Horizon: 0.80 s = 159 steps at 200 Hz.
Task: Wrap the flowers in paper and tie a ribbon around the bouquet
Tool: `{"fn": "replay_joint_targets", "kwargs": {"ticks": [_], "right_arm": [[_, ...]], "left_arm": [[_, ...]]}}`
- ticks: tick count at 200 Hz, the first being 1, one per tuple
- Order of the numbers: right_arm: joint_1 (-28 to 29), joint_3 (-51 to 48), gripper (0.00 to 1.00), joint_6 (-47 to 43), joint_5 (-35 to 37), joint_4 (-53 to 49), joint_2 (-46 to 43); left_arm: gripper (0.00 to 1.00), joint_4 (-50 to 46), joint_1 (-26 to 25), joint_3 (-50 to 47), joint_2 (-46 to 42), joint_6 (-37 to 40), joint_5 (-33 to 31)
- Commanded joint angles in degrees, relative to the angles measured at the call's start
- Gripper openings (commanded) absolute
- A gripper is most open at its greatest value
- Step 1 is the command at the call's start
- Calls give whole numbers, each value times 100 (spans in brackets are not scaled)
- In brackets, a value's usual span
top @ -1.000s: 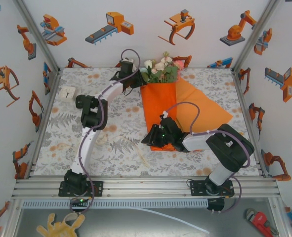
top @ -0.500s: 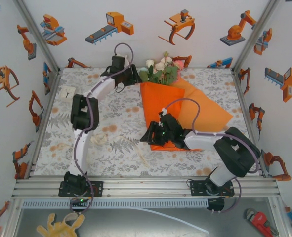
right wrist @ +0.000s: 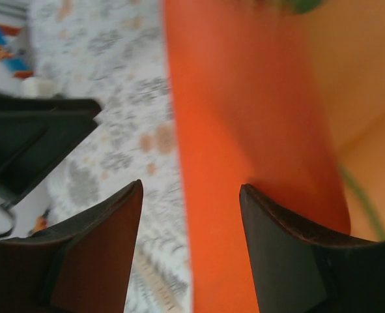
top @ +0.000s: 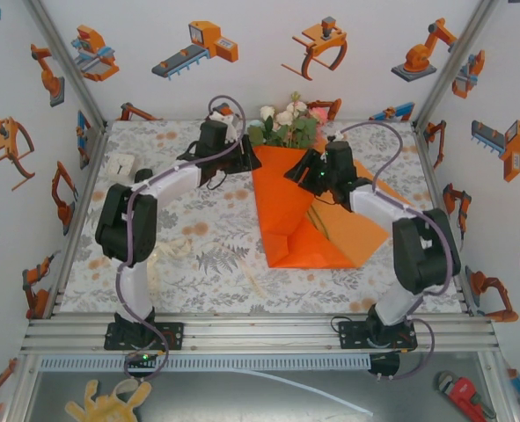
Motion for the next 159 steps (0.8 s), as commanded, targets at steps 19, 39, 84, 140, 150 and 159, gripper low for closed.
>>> {"fn": "replay_joint_targets", "kwargs": {"ticks": [19, 39, 84, 140, 150, 159], "right_arm": [[-126, 515, 57, -1035, 49, -747, 453], [-138, 806, 57, -1214, -154, -1087, 166], [634, 256, 57, -781, -548, -1204, -1286], [2276, -365, 49, 504, -945, 37, -624], [2294, -329, 46, 382, -998, -72, -359], [2279, -392, 44, 250, -864, -246, -235]], "left_arm": [[56, 74, -58, 445, 552, 115, 47], [56, -32, -69, 800, 918, 48, 217], [54, 219, -79, 1237, 1643, -272, 328], [54, -184, -93, 1560, 1777, -287, -112], [53, -248, -93, 1616, 1805, -250, -166], [53, -266, -87, 1656, 1831, -234, -156]]}}
